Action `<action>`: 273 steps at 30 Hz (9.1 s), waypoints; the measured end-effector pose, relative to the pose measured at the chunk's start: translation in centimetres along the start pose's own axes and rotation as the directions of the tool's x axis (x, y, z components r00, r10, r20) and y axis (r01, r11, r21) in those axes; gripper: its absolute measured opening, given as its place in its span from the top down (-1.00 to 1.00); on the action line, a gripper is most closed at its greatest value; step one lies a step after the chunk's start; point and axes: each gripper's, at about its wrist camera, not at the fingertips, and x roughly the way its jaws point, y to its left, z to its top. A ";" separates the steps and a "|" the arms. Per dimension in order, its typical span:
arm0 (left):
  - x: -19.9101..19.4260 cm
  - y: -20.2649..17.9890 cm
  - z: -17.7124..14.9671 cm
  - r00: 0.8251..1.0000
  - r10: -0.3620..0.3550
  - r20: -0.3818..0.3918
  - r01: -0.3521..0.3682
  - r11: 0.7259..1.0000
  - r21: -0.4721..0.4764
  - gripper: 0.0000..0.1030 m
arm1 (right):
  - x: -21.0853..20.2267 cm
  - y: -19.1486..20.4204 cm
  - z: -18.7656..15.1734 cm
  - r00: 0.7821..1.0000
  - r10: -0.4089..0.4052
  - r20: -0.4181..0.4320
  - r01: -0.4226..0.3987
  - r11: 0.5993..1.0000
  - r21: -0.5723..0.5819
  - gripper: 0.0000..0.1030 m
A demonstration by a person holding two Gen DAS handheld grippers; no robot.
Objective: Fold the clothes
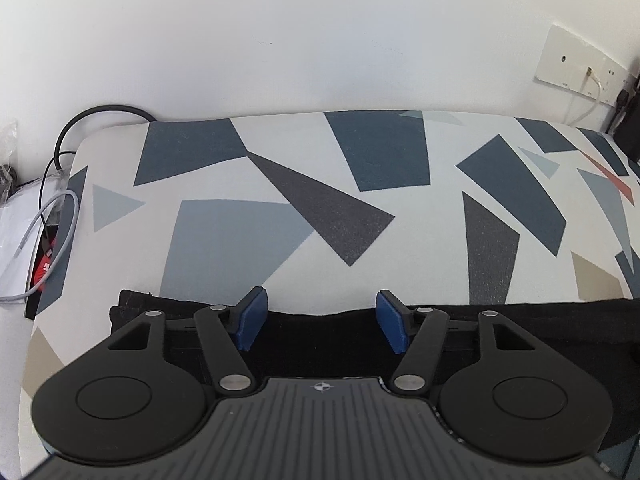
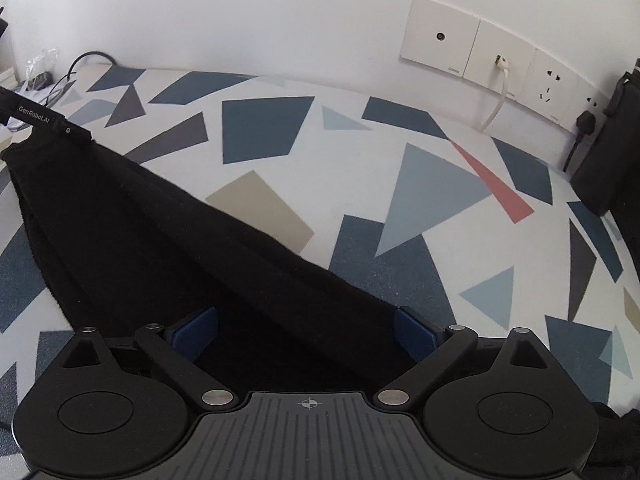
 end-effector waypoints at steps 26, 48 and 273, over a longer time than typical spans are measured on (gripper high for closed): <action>-4.5 -8.9 -7.5 0.977 -0.203 -0.056 0.210 0.960 0.186 -0.48 | -13.8 -19.9 -16.6 0.849 -0.509 -0.139 0.407 0.465 0.786 -0.93; -5.6 -13.0 -10.0 0.983 -0.144 -0.110 0.161 0.972 0.169 -0.75 | -7.5 -25.8 -13.1 0.776 -0.614 -0.147 0.585 0.612 0.532 -0.27; -18.5 -10.7 -14.7 0.976 0.051 0.210 0.009 0.962 -0.274 0.54 | -10.9 1.6 -0.4 0.848 0.461 0.263 -0.444 0.887 -0.123 0.61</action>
